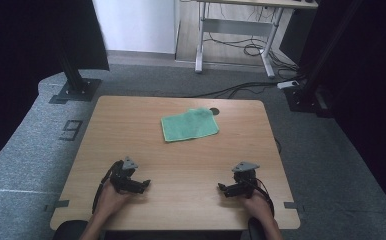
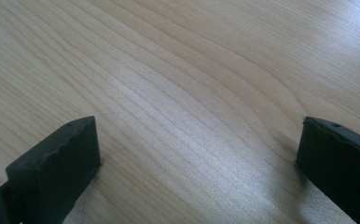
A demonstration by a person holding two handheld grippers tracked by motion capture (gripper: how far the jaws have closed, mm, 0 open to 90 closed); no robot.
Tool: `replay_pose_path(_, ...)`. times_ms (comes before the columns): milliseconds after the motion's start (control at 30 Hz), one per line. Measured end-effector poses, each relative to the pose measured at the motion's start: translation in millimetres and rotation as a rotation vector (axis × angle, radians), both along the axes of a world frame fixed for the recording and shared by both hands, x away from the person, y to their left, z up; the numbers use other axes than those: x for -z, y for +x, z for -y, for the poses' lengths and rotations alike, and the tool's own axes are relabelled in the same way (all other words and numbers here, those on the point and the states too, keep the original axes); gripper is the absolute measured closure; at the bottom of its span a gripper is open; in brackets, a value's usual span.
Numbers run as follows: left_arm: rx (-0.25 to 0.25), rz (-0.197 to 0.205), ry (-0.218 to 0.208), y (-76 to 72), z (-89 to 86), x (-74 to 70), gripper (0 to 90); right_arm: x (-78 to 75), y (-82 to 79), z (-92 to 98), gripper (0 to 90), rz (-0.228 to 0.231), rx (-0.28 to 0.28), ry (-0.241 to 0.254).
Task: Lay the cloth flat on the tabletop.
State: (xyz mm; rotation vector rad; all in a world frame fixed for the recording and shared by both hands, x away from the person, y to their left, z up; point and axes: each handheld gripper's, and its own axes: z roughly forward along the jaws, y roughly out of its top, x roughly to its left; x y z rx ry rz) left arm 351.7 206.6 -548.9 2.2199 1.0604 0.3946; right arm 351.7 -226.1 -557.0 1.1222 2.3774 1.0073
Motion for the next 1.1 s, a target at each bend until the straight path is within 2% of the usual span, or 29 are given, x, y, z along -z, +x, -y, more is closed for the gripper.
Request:
replay_pose_path(200, 0.008, 0.0, -0.001, 0.1, -0.1, -0.1, 0.2, 0.0, 0.0, 0.0, 0.0, 0.0, 0.0, 0.0)
replay_pose_path(400, 0.01, 0.006, -0.011, 0.5, -2.3, -1.6, 6.5, 0.0, 0.0, 0.0, 0.0, 0.0, 0.0, 0.0)
replay_pose_path(600, 0.025, 0.01, -0.01, 2.2, 1.3, -6.5, 8.3, 0.0, 0.0, 0.0, 0.0, 0.0, 0.0, 0.0)
replay_pose_path(633, 0.031, 0.021, -0.021, 2.9, 2.4, -9.8, 9.7, 0.0, 0.0, 0.0, 0.0, 0.0, 0.0, 0.0)
replay_pose_path(767, 0.037, 0.025, -0.045, 6.8, 4.3, -15.3, 13.7, 0.0, 0.0, 0.0, 0.0, -0.001, 0.0, 0.0)
replay_pose_path(1000, 0.051, 0.02, -0.066, 15.7, 7.0, -21.2, 18.4, 0.0, 0.0, 0.0, 0.0, 0.0, 0.0, 0.0)
replay_pose_path(1067, 0.059, 0.018, -0.095, 21.9, 7.6, -25.9, 22.3, -0.1, 0.0, 0.0, 0.0, -0.001, 0.0, 0.0)
replay_pose_path(1100, 0.059, 0.018, -0.095, 21.9, 7.6, -25.9, 23.7, 0.0, 0.0, 0.0, 0.0, -0.001, 0.001, 0.0)
